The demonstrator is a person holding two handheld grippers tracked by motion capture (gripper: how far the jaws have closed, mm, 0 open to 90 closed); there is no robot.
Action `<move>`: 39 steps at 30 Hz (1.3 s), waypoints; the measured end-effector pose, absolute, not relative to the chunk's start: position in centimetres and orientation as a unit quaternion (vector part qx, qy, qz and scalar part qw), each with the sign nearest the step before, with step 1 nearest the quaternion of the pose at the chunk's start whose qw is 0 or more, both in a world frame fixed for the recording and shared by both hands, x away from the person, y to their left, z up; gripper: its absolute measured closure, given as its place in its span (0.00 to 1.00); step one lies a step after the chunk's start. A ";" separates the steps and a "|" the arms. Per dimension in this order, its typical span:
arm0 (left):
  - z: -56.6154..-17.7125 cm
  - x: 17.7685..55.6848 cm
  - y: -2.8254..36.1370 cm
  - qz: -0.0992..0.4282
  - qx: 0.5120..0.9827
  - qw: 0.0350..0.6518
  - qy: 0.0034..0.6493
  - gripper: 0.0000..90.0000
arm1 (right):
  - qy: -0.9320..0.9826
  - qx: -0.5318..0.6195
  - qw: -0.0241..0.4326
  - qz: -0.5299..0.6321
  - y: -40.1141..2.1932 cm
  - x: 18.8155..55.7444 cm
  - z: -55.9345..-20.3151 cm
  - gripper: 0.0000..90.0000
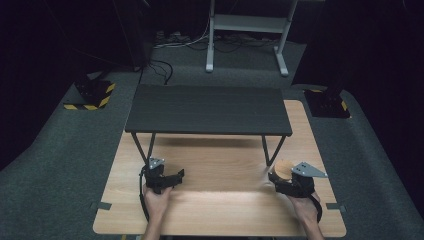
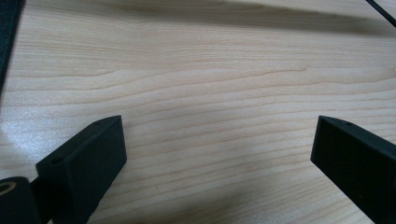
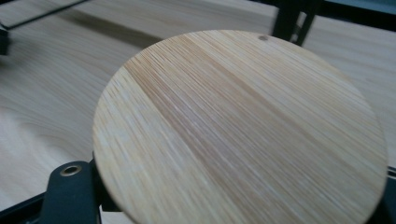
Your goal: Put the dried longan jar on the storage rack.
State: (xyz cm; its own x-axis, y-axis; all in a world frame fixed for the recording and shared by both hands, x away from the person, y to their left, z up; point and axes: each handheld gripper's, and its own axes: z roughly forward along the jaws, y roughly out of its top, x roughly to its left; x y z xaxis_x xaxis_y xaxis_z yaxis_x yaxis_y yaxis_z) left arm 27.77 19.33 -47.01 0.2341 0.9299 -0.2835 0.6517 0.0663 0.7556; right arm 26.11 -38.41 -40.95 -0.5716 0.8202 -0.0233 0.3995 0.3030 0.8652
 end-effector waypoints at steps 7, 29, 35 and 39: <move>-47.0 27.8 19.4 0.165 0.663 0.422 0.596 0.04 | 0.783 0.357 0.224 0.458 -37.7 26.4 -38.4 0.28; -47.1 27.8 19.5 0.164 0.662 0.424 0.596 0.04 | 0.809 0.263 0.177 0.495 -34.8 30.4 -29.1 0.28; -47.1 27.8 19.5 0.163 0.662 0.424 0.596 0.04 | 0.808 0.251 0.175 0.503 -34.3 31.5 -27.1 0.28; -47.1 27.8 19.5 0.163 0.662 0.424 0.596 0.04 | 0.806 0.256 0.171 0.505 -33.6 33.4 -25.4 0.28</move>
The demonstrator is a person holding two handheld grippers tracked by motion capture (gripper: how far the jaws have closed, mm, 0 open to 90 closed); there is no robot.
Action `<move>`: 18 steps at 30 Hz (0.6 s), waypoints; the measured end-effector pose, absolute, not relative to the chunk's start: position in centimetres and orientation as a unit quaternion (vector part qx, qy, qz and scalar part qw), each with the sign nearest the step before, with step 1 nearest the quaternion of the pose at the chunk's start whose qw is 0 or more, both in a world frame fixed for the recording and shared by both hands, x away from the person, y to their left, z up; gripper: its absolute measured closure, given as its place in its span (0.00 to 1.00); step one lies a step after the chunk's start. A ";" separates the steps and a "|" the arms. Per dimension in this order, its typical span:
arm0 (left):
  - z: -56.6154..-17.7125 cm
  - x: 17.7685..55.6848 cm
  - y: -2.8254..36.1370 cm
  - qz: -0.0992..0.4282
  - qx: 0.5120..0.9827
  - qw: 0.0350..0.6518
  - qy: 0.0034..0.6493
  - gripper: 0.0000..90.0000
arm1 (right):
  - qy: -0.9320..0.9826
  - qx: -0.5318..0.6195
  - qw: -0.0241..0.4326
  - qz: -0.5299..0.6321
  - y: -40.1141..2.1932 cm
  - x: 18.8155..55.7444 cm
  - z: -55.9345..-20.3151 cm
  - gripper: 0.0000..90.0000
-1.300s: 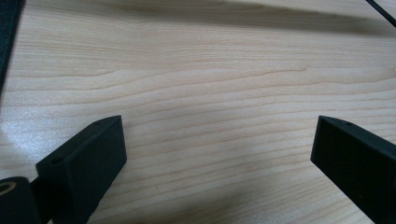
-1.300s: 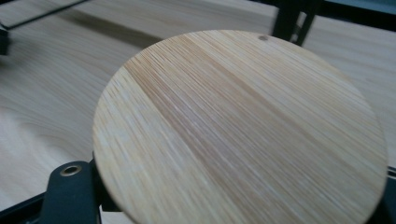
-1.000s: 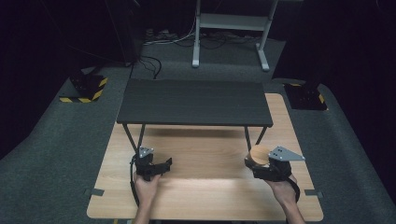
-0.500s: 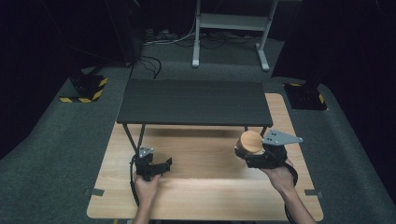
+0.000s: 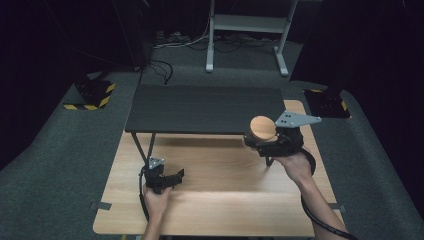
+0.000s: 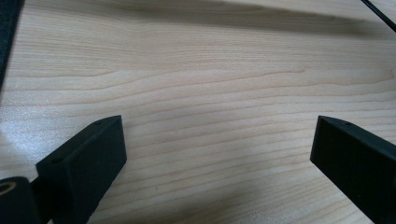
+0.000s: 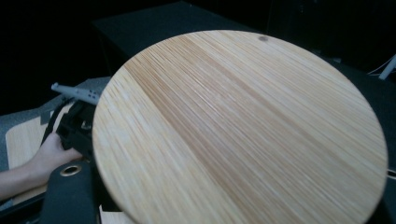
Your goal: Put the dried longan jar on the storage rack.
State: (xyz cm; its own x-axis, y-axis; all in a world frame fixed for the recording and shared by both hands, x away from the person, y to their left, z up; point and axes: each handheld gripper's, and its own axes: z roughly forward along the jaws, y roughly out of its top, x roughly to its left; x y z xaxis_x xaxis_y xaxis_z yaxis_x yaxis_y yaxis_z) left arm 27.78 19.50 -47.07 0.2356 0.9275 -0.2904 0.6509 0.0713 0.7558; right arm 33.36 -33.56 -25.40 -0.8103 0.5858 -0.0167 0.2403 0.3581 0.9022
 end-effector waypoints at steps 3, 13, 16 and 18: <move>-47.1 27.8 19.5 0.163 0.662 0.424 0.596 0.04 | 0.807 0.262 0.170 0.500 -32.8 34.6 -24.6 0.28; -47.1 27.8 19.6 0.162 0.661 0.426 0.596 0.04 | 0.814 0.291 0.171 0.473 -30.2 38.4 -23.3 0.28; -47.1 27.8 19.6 0.162 0.661 0.426 0.596 0.04 | 0.816 0.297 0.172 0.465 -29.5 39.2 -23.3 0.28; -47.1 27.8 19.6 0.162 0.661 0.426 0.596 0.04 | 0.818 0.300 0.173 0.459 -29.1 39.6 -23.2 0.28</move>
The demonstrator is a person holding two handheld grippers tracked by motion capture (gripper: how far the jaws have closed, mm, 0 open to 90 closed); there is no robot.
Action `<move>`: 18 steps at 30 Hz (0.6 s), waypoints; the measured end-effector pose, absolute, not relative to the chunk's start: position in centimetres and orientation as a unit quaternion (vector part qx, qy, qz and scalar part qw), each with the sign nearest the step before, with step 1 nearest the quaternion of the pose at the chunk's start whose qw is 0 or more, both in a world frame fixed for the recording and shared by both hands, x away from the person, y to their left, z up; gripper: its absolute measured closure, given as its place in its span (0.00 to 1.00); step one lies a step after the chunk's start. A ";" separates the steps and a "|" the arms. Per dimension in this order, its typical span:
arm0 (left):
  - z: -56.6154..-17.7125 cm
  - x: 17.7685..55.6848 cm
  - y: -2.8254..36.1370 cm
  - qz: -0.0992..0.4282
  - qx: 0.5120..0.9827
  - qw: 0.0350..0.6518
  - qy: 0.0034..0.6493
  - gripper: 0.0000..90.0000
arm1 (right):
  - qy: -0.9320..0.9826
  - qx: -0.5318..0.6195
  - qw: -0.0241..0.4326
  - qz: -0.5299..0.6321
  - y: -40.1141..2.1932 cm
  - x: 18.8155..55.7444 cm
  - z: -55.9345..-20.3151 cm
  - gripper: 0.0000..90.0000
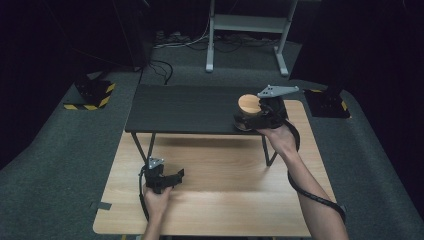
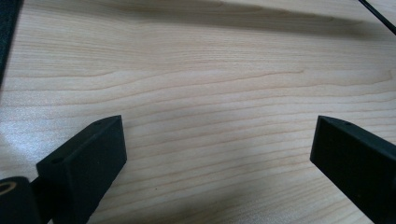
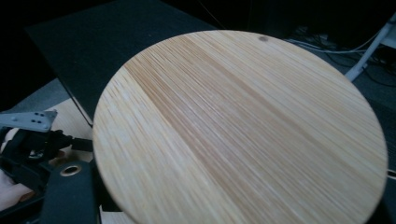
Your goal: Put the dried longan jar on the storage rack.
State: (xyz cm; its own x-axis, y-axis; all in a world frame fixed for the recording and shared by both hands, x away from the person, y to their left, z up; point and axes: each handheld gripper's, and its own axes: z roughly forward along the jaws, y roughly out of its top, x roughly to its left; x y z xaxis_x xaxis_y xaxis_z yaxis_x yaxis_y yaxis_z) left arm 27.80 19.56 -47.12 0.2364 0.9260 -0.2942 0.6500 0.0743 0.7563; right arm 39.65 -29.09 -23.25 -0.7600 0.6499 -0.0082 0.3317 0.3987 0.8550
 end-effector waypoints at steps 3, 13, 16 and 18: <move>-47.1 27.8 19.6 0.162 0.660 0.426 0.596 0.04 | 0.820 0.305 0.171 0.453 -28.7 40.3 -23.3 0.28; -47.1 27.8 19.6 0.161 0.661 0.426 0.596 0.04 | 0.826 0.309 0.170 0.439 -28.0 41.2 -23.7 0.28; -47.1 27.8 19.6 0.161 0.661 0.426 0.596 0.04 | 0.827 0.309 0.171 0.438 -27.9 41.2 -23.7 0.28; -47.1 27.8 19.6 0.161 0.661 0.426 0.596 0.04 | 0.827 0.307 0.175 0.438 -27.8 41.1 -23.8 0.28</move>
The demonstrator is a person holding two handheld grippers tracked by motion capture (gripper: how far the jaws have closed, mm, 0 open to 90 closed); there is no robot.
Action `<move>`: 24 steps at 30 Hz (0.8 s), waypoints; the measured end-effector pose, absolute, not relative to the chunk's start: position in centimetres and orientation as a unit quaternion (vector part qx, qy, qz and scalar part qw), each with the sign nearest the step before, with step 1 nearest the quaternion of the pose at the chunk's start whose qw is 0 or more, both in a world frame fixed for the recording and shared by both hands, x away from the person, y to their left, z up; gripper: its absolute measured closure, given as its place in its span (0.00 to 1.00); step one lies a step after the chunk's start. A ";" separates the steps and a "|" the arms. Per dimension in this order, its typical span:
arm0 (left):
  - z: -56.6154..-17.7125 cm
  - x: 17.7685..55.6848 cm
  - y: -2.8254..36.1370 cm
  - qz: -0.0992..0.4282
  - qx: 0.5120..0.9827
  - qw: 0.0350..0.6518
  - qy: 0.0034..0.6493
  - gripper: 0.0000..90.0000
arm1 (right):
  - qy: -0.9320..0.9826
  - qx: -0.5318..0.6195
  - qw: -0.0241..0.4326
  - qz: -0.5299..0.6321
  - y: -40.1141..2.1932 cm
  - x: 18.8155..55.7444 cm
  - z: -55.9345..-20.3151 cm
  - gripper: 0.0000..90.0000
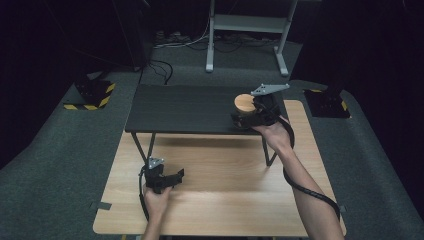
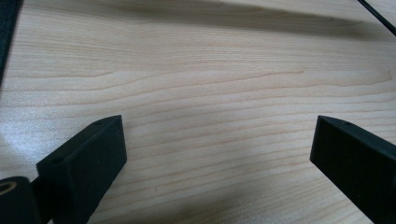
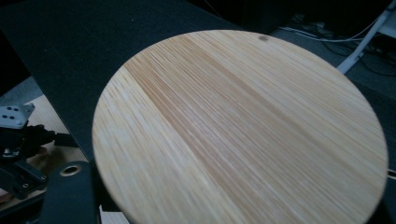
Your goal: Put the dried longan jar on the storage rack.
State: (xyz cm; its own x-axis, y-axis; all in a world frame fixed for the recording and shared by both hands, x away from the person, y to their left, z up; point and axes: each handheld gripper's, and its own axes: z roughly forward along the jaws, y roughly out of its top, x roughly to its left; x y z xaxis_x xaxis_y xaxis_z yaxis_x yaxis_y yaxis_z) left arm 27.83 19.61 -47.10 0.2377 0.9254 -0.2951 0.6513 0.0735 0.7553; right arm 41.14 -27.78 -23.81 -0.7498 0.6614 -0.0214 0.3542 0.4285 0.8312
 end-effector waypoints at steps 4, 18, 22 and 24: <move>-47.1 27.8 19.6 0.161 0.662 0.425 0.596 0.04 | 0.824 0.307 0.176 0.443 -27.9 41.0 -24.1 0.27; -47.1 27.8 19.6 0.161 0.661 0.426 0.596 0.04 | 0.794 0.306 0.212 0.481 -30.9 37.0 -24.9 0.08; -47.1 27.8 19.6 0.162 0.661 0.425 0.596 0.04 | 0.783 0.302 0.224 0.497 -32.9 34.5 -26.2 0.09; -47.1 27.8 19.5 0.162 0.662 0.425 0.596 0.04 | 0.774 0.304 0.232 0.504 -33.7 33.1 -27.1 0.09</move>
State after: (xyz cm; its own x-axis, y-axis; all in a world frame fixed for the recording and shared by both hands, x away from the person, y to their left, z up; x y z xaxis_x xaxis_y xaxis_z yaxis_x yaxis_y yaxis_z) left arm 27.83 19.53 -47.07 0.2366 0.9266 -0.2924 0.6513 0.0721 0.7554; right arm 33.11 -33.69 -27.12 -0.7078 0.7044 -0.0534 0.2363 0.3073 0.9218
